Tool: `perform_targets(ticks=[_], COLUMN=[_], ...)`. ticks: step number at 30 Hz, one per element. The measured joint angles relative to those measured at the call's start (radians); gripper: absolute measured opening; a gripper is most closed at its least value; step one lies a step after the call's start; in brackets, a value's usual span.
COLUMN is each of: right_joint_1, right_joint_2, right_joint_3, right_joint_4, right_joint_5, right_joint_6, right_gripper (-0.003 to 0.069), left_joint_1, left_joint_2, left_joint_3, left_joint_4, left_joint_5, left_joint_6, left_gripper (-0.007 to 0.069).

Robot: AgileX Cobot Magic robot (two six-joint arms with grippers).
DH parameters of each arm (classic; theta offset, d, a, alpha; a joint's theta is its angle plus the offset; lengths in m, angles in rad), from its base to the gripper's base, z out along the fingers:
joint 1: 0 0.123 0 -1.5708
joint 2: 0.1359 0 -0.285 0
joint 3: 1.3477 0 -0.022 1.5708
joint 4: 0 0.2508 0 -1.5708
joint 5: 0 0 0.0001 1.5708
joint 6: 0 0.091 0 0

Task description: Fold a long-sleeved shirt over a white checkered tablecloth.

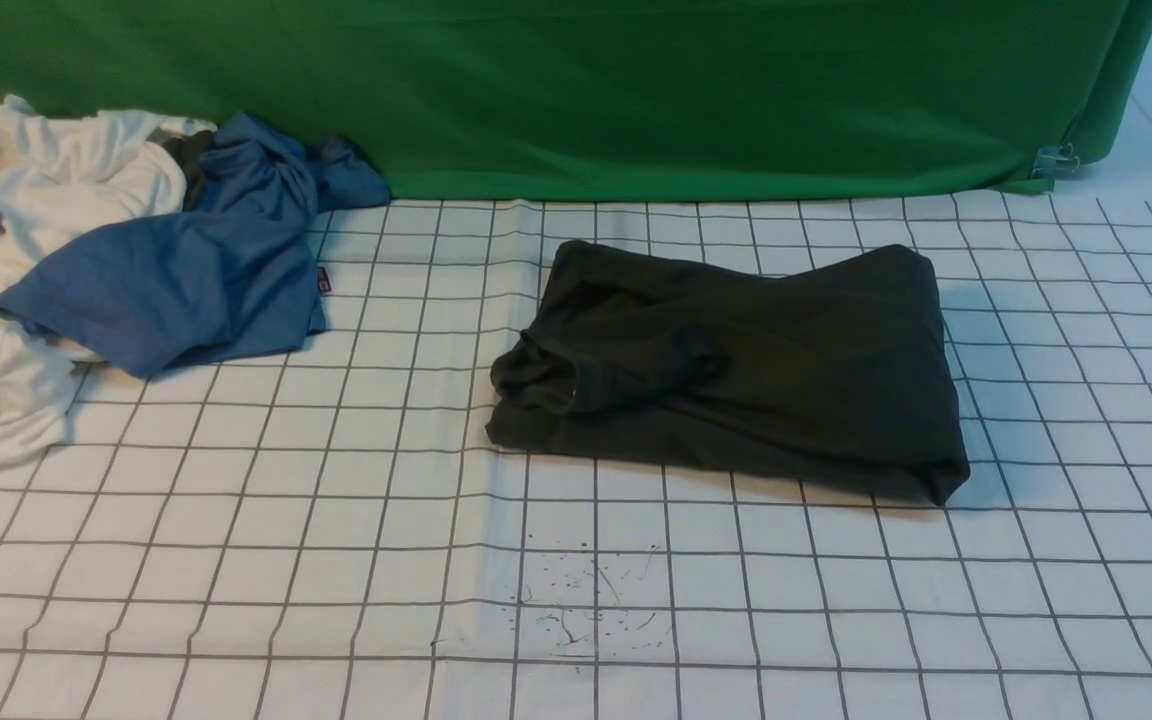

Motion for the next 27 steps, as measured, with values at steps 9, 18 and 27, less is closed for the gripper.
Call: perform_targets(ticks=[9, 18, 27], right_joint_1=[-0.245, -0.452, -0.448], right_joint_2=[-0.227, -0.509, -0.549], right_joint_3=[0.435, 0.818, 0.828], right_joint_4=[-0.183, -0.307, -0.337], right_joint_5=[-0.022, 0.013, 0.091], right_joint_6=[0.210, 0.359, 0.397], right_gripper=[0.0015, 0.0015, 0.0015], left_joint_1=[0.000, 0.000, 0.000], left_joint_2=[0.000, 0.000, -0.002], left_joint_3=[0.000, 0.000, 0.001], left_joint_4=[0.000, 0.000, 0.000], left_joint_5=[0.000, 0.000, -0.003], left_joint_6=[0.000, 0.000, 0.000], left_gripper=[0.0139, 0.0148, 0.0153])
